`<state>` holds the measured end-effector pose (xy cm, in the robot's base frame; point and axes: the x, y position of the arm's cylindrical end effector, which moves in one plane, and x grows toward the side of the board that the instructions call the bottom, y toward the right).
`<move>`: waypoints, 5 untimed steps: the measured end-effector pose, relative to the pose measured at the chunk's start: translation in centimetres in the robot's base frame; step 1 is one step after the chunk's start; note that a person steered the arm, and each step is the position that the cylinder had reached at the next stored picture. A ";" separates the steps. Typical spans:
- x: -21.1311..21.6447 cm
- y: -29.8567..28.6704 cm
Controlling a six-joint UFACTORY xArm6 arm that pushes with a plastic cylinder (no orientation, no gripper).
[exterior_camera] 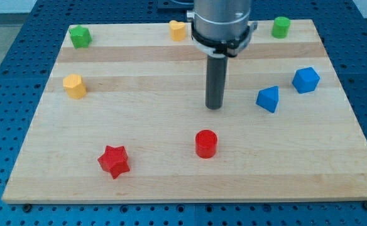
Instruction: Push the red star towards towards bottom left of the board
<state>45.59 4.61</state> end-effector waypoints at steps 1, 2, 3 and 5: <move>2.5 0.4; 5.7 -0.7; 6.5 -5.1; 6.8 -13.6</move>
<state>52.41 -9.03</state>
